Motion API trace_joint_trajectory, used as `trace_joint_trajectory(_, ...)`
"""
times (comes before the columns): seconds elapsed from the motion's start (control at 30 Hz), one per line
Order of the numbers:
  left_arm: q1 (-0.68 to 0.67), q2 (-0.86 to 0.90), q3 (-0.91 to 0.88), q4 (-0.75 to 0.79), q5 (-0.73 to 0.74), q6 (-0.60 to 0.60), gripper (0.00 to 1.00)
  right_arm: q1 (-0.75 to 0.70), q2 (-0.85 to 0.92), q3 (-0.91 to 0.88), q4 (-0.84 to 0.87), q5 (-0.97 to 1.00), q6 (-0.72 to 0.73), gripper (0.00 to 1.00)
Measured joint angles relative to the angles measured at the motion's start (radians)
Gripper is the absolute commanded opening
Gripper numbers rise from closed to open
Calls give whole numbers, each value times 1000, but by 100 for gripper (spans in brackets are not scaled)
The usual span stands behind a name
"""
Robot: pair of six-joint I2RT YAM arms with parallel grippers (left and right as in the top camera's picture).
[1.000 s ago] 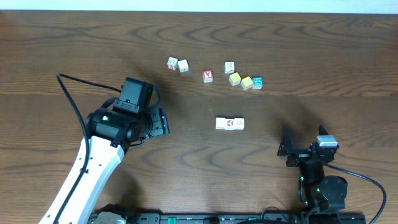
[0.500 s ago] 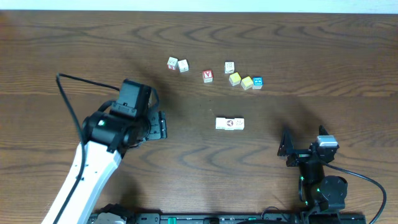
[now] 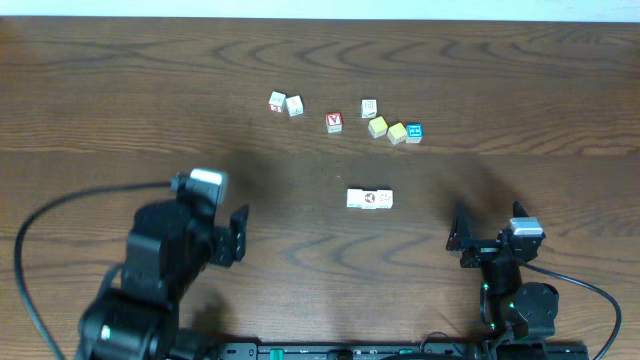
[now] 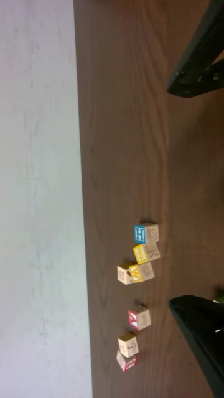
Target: Lift 3 blocks
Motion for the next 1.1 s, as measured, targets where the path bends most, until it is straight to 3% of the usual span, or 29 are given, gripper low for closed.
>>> trace_joint_trajectory(0.5, 154, -413, -385, 254, 1, 84, 75, 0, 0, 0, 0, 0, -2, 99)
trace_joint_trajectory(1.1, 330, -629, -679, 632, 110, 135, 75, 0, 0, 0, 0, 0, -2, 99)
